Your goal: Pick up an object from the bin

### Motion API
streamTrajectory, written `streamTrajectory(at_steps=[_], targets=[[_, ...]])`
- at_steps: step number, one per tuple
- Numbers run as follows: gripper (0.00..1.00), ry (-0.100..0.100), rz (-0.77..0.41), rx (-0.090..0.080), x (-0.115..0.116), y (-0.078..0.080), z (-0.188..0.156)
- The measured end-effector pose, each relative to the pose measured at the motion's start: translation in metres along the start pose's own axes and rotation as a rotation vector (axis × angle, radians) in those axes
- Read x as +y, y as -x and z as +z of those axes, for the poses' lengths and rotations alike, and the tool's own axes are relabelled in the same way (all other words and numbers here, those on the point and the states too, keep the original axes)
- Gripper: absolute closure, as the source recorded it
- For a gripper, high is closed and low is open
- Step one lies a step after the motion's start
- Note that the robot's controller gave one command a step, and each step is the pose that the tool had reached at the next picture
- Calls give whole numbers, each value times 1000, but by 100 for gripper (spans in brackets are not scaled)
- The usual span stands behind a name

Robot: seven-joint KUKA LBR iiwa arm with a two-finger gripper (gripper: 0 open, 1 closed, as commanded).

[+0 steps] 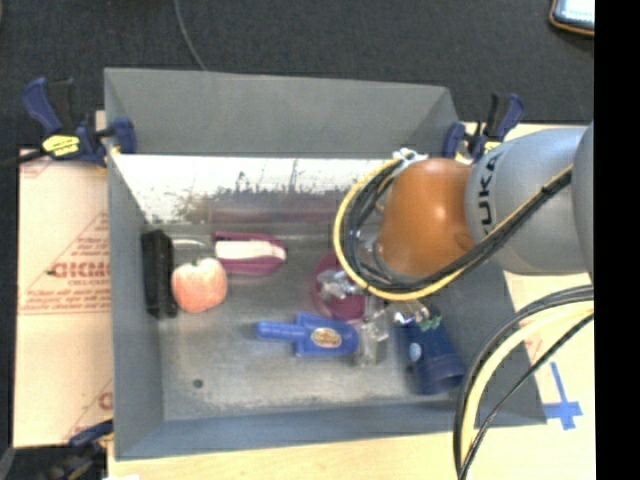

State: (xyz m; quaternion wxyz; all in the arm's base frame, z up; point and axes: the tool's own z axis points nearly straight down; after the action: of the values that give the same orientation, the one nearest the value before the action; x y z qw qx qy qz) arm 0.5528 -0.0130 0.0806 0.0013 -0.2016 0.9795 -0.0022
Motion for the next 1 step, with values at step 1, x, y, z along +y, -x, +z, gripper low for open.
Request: streamTrajectory(at_steps=[1], targets=[[100,-2,-345,-1,5,-26,-36]])
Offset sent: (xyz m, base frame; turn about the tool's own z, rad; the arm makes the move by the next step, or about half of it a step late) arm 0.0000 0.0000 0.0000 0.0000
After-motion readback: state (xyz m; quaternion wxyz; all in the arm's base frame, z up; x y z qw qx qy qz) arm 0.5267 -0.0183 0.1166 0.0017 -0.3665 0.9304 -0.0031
